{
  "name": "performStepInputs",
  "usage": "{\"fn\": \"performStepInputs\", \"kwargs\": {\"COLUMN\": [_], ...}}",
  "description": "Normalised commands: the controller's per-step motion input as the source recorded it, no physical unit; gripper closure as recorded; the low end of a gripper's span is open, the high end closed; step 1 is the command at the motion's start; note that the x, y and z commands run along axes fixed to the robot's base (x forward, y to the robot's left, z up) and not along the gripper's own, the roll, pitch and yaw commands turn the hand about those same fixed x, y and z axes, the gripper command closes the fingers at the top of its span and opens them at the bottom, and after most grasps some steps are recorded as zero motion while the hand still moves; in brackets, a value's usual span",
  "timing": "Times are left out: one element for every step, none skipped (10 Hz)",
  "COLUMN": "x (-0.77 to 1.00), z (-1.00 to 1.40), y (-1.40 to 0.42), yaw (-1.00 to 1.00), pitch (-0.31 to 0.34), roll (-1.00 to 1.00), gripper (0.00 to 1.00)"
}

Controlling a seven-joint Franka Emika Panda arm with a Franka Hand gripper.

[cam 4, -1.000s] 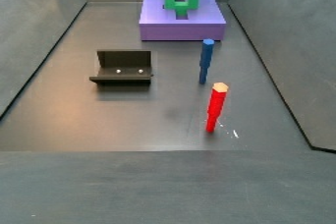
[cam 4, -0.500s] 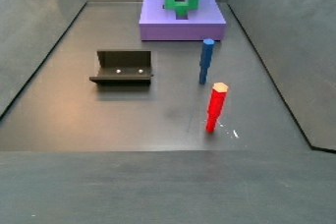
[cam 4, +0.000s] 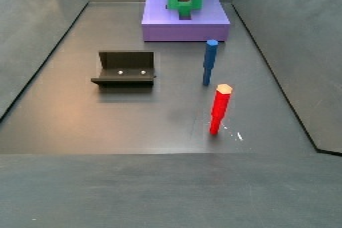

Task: Pick up the brown object. Move up. Place the brown object on the fixture. Regrasp the brown object. Move to above the board. Insert the brown object.
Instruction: Insert the brown object.

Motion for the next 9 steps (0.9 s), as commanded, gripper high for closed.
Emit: {"fn": "performStepInputs", "kwargs": {"x": [-0.32, -0.36, -0.07, 0.0, 0.1, 0.23, 0.26, 0.21, 0.16], "z": [-0.44, -0.38, -0.27, -0.08, 0.0, 0.0, 0.0, 0.0, -0.01], "y": [0.0, 0.0, 0.0, 0.0, -0.08, -0.1, -0.11, -0.04, 0.0], "yaw": [-0.16, 0.0, 0.21, 0.33, 0.31, 0.15, 0.03, 0.0, 0.0], "pitch": [-0.323, -0.364, -0.333, -0.14, 0.0, 0.094, 0.137, 0.134, 0.097], "roll": [0.14, 0.0, -0.03, -0.04, -0.05, -0.02, 0.0, 0.0, 0.0], "gripper": [1.0, 1.0, 1.0, 1.0, 1.0, 1.0, 1.0, 1.0, 1.0]}}
